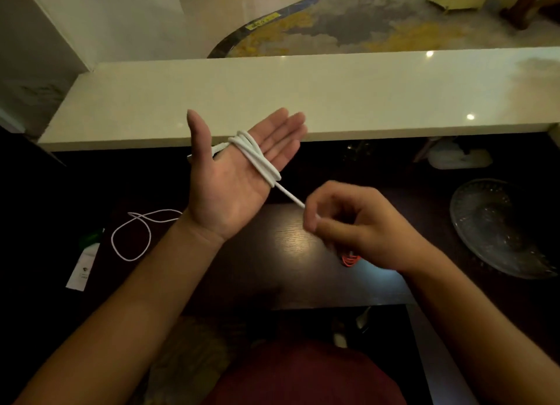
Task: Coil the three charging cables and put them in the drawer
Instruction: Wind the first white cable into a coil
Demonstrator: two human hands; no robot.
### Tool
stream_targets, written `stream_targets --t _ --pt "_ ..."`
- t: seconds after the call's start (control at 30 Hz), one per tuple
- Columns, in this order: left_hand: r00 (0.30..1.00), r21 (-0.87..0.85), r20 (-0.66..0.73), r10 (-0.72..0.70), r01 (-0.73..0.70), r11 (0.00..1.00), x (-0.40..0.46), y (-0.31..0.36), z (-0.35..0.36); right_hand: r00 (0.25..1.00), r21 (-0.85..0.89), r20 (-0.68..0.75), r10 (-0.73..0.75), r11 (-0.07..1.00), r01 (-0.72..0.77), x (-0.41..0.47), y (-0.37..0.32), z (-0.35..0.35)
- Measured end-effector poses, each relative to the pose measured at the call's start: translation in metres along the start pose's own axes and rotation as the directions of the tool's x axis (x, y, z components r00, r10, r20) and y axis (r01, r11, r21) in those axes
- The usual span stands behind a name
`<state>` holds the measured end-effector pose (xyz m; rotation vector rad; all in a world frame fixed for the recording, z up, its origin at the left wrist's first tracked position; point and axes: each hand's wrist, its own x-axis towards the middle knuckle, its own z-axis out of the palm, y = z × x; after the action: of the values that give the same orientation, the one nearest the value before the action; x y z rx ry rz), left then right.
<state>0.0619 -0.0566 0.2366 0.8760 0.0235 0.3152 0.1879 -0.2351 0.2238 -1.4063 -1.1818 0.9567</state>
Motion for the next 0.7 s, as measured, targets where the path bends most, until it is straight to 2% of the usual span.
stream_targets --t 0.1,0.17,0.23,0.27,0.33,0.37,0.43,0.5,0.6,0.7 --pt "0.998 0.189 -0.052 -0.022 0.032 0.981 0.001 -0.009 -0.002 0.990 0.071 0.139 -0.037 0.997 0.028 -0.007 -0.013 -0.001" --pt "0.998 0.241 -0.024 -0.053 0.057 0.969 -0.001 -0.016 0.006 0.970 0.180 0.223 -0.094 0.982 0.053 -0.006 -0.020 -0.010" --pt "0.999 0.259 -0.014 -0.050 0.052 0.965 -0.003 -0.019 0.012 0.955 0.215 0.265 -0.134 0.974 0.077 -0.003 -0.025 -0.016" --pt "0.999 0.267 -0.018 -0.044 0.047 0.963 -0.002 -0.018 0.013 0.964 0.195 0.228 -0.141 0.976 0.096 -0.002 -0.026 -0.016" --pt "0.999 0.292 -0.006 -0.034 0.035 0.956 -0.001 -0.014 0.014 0.985 0.125 0.044 -0.165 0.979 0.159 0.001 -0.027 -0.015" --pt "0.999 0.291 0.008 -0.044 0.040 0.956 -0.001 -0.011 0.014 0.981 0.094 -0.052 -0.187 0.977 0.191 0.003 -0.027 -0.013" --pt "0.998 0.291 0.015 -0.061 0.054 0.955 -0.002 -0.006 0.012 0.963 0.053 -0.156 -0.218 0.972 0.229 0.008 -0.027 -0.009" --pt "0.998 0.323 -0.009 -0.064 0.064 0.944 -0.003 -0.004 0.009 0.973 0.121 -0.144 -0.181 0.972 0.199 0.012 -0.028 -0.007" --pt "0.997 0.343 -0.015 -0.082 0.082 0.936 -0.005 -0.004 0.010 0.989 0.295 -0.024 -0.146 0.944 0.147 0.013 -0.027 -0.005" --pt "0.996 0.285 -0.015 -0.090 0.091 0.954 -0.005 -0.004 0.011 0.983 0.225 -0.063 -0.170 0.958 0.180 0.015 -0.028 -0.004"
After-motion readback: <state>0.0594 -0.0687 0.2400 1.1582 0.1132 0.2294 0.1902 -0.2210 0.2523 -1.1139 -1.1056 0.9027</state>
